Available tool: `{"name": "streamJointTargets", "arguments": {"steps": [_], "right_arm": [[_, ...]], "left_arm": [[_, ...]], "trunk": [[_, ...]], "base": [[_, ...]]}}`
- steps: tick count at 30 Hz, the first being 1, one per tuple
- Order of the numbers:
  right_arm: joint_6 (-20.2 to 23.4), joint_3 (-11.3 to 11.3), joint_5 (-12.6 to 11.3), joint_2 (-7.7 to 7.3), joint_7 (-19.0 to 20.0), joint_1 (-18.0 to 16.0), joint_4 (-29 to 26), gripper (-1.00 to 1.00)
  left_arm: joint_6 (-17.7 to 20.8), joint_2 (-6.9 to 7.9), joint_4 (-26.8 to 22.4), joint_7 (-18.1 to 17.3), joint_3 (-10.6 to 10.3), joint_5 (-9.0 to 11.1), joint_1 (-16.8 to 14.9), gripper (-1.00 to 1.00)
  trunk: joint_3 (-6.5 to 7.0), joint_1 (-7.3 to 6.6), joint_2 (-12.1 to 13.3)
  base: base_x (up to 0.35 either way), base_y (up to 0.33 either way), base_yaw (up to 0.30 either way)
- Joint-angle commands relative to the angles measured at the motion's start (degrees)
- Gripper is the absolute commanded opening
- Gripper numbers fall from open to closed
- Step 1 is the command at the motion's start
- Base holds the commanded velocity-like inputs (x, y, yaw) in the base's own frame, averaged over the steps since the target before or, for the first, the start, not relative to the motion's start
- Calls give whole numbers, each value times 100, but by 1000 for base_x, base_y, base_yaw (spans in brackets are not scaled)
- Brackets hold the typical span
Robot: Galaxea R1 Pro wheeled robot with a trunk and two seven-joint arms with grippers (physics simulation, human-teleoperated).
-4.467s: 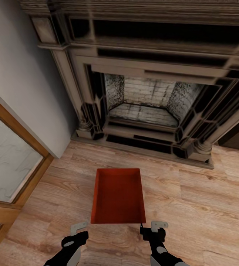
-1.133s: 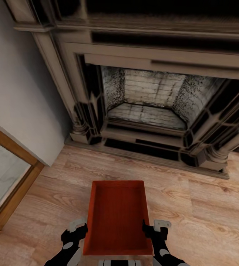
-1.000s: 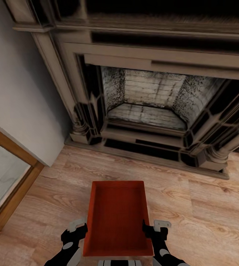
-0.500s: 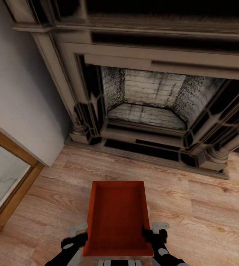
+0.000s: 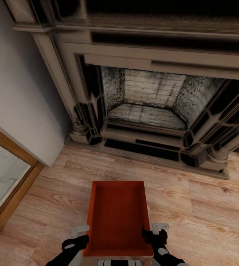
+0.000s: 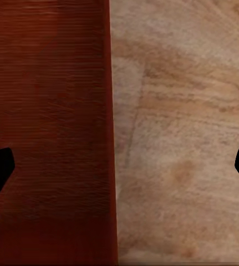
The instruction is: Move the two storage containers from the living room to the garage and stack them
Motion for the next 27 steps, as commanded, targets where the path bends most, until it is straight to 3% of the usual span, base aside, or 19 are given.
{"name": "streamJointTargets", "arguments": {"steps": [1, 4, 7, 27], "right_arm": [[-2, 4, 37, 2, -39, -3, 5, 100], [18, 2, 31, 2, -38, -2, 5, 100], [65, 1, 33, 2, -38, -2, 5, 100], [94, 5, 57, 2, -18, -3, 5, 100]], "left_arm": [[5, -2, 0, 18, -61, 55, -1, 100], [121, -6, 11, 20, -324, 57, -5, 100], [175, -7, 7, 20, -431, 61, -4, 100], [96, -6, -63, 32, -483, 65, -4, 100]], "trunk": [[-3, -1, -1], [-3, -1, -1], [-3, -1, -1], [-3, -1, -1]], "base": [[0, 0, 0], [0, 0, 0], [0, 0, 0], [0, 12, 0]]}}
